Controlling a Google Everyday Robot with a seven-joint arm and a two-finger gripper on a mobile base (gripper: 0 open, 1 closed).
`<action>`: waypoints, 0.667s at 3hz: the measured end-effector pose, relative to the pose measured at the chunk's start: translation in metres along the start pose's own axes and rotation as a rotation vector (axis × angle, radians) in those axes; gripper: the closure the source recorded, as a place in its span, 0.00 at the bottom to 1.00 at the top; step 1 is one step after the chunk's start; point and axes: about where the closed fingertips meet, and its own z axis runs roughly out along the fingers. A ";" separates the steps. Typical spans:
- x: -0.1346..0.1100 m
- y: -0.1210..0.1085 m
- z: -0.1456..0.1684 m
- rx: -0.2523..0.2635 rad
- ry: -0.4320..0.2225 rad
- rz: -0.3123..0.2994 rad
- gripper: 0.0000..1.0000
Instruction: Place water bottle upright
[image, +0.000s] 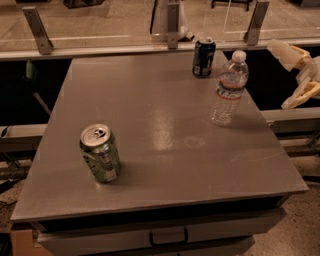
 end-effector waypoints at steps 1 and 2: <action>-0.050 0.002 -0.019 0.106 0.149 -0.034 0.00; -0.066 0.004 -0.011 0.105 0.164 -0.053 0.00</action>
Offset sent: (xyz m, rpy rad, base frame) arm -0.0134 -0.0209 0.0383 -0.1082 0.0002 -0.1224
